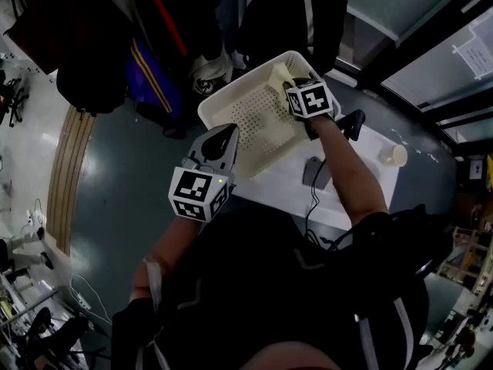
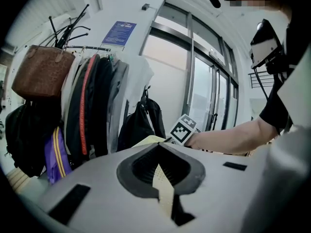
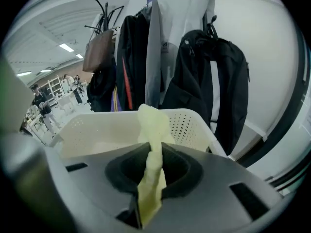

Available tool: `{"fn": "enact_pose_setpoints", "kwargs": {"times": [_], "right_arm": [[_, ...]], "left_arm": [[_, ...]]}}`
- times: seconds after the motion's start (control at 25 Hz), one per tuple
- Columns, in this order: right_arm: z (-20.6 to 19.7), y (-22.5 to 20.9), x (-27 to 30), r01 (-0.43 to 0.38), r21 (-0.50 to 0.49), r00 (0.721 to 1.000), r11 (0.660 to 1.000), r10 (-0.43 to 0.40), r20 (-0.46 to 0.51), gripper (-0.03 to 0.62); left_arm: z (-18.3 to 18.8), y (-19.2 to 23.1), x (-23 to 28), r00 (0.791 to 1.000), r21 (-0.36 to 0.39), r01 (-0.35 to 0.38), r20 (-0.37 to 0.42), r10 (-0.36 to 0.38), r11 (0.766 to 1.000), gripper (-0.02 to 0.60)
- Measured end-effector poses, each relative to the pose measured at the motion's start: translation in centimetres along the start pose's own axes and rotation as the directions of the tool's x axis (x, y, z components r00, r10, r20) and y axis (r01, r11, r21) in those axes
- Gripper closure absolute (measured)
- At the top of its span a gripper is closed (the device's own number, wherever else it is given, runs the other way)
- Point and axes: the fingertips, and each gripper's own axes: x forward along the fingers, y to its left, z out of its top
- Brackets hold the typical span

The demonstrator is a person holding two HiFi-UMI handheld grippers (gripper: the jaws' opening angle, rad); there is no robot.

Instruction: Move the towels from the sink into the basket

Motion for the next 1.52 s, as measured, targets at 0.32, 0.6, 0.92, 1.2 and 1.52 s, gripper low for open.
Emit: {"fn": "enact_pose_setpoints", "kwargs": {"times": [0.32,0.6,0.92,1.2,1.52], "right_arm": [[-4.2,-0.5,8.0,-0.002,0.012,0.980,1.000,0.004,-0.201,0.526],[-6.4,-0.5,9.8,0.025,0.009,0.966,1.000,-0.022,-0.258,0.514],[-3.9,-0.2,7.4,0.073,0.014,0.980,0.997,-0.069,-0.188,0.407],[1.7,3.0,-1.1,0.092,-0.006,0.996,0.996,-0.092,0.014,0.411],[3.0,7.5,-11.5,0.123,0.037,0.971,0.992,-0.128,0.202,0.473]], "left_arm": [[-2.3,1.8,0.9,0.997,-0.046,-0.038,-0.066,0.035,0.998,0.578],[-3.4,2.5,0.0,0.995,-0.064,-0.062,-0.076,0.057,0.996,0.578],[-3.2,2.6,-2.3,0.998,-0.045,-0.048,-0.049,0.046,0.998,0.578],[-2.4,1.1,-5.0,1.000,-0.020,0.023,0.003,-0.023,1.000,0.578],[-2.3,-1.6,-8.8,0.991,0.012,0.127,0.039,-0.128,0.992,0.578]]}}
